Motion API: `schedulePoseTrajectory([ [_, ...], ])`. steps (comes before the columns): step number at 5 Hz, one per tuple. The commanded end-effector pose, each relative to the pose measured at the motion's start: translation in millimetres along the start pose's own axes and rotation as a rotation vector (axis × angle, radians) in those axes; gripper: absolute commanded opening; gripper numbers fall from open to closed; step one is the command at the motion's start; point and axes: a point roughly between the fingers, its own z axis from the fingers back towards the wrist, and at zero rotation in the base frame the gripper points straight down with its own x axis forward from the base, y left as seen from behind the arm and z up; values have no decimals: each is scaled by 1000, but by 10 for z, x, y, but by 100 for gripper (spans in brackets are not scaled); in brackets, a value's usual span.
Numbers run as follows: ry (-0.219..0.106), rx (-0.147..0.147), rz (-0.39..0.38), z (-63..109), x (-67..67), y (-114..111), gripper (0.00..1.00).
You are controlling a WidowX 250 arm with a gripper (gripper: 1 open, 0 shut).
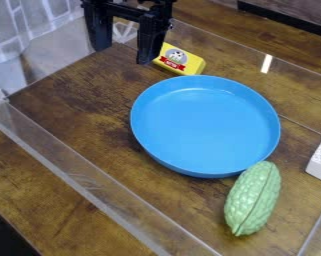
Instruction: Remove the yellow block from inside the blue tray and put it on the table
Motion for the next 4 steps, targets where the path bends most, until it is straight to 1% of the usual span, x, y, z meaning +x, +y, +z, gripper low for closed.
schedulePoseTrajectory([
  [1, 7, 8, -34, -114, 36, 60, 100],
  [2, 8, 27, -89, -216, 111, 102, 100],
  [3, -9, 39, -71, -170, 222, 109, 100],
  [4, -22, 46, -32, -117, 294, 131, 100],
])
